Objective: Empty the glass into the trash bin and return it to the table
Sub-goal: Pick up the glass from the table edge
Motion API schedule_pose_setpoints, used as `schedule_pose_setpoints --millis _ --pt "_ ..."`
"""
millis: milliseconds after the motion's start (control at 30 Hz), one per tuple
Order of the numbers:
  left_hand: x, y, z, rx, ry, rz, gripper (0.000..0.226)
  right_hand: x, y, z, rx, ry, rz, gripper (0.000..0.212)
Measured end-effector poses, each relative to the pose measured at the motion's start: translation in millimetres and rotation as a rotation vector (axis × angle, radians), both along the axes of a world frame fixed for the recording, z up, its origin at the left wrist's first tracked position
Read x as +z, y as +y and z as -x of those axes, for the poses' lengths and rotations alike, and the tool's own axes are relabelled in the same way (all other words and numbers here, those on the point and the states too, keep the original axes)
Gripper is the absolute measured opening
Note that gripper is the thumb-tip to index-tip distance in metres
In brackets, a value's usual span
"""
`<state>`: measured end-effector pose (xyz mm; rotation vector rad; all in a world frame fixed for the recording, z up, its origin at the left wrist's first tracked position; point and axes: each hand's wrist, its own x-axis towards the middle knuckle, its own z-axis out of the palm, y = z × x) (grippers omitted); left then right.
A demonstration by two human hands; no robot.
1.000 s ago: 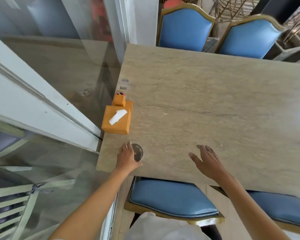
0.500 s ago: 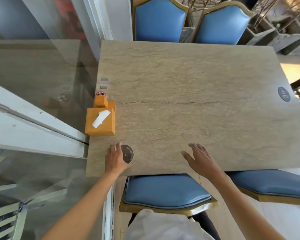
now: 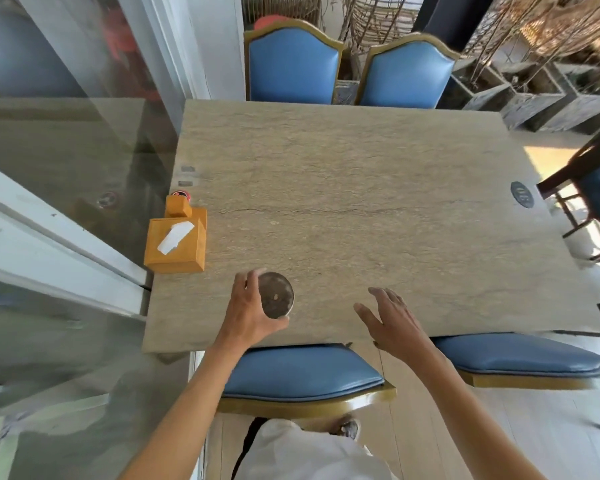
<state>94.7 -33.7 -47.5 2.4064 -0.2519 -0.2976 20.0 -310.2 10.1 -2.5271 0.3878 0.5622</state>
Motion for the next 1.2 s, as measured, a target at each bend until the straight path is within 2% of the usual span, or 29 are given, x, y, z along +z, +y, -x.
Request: schedule_pose_setpoints --millis 200,367,500,867,1200 --pt "43.6 -61.4 40.7 -0.151 -0.087 0.142 0.103 25.0 -51.2 42.5 -0.083 -0.098 -0.025 0.065" --pt "75.3 -119.0 72.7 -0.217 -0.071 0.17 0.124 42.8 -98.1 85.1 -0.153 -0.179 -0.02 0.066" --pt "90.6 -165.7 96.6 -0.261 -0.06 0.201 0.131 53.4 -139.9 125.0 -0.202 -0.228 -0.049 0.066" --pt "98.3 -295.6 158.1 -0.488 -0.013 0.208 0.123 62.6 -240.6 230.3 -0.417 -0.273 -0.029 0.065" --pt "97.9 -419.9 155.0 -0.658 -0.031 0.17 0.118 55.9 -327.6 259.8 -0.598 -0.254 -0.021 0.062"
